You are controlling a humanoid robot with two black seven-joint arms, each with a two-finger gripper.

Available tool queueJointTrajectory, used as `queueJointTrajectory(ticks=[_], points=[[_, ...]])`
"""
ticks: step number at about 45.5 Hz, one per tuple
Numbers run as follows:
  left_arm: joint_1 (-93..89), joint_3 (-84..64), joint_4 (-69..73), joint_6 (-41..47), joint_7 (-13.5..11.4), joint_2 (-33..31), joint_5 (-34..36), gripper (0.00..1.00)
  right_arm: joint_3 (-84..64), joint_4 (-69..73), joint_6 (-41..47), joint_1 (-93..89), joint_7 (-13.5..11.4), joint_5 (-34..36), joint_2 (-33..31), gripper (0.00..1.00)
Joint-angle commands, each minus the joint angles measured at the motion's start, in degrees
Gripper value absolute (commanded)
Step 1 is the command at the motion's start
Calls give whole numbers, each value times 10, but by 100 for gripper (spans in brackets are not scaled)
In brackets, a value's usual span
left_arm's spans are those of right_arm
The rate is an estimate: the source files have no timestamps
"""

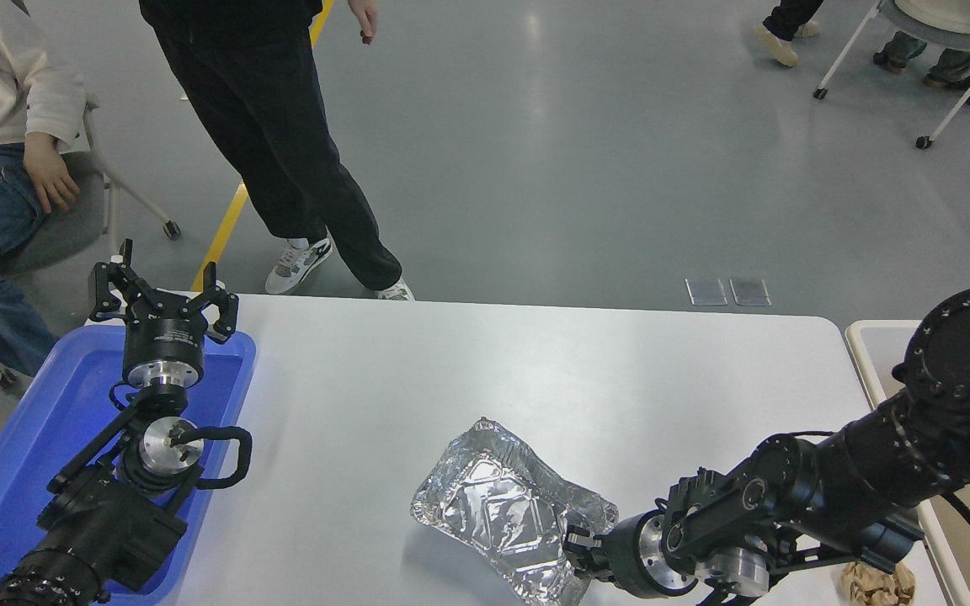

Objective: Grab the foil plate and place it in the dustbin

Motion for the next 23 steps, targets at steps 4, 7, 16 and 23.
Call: queueJointTrajectory(ticks=[4, 7, 16, 23], points=[[0, 0, 0, 0, 0, 0, 0, 99, -1, 28, 5, 43, 0, 0, -24, 0], [0, 0, 1, 0, 0, 0, 0, 99, -9, 48, 3, 62, 0, 0, -29, 0], [0, 0, 0, 0, 0, 0, 0, 99, -30, 122, 10, 155, 0, 0, -68, 0], [0, 0, 0, 0, 0, 0, 0, 99, -58, 159, 54, 256, -1, 0, -94, 0]])
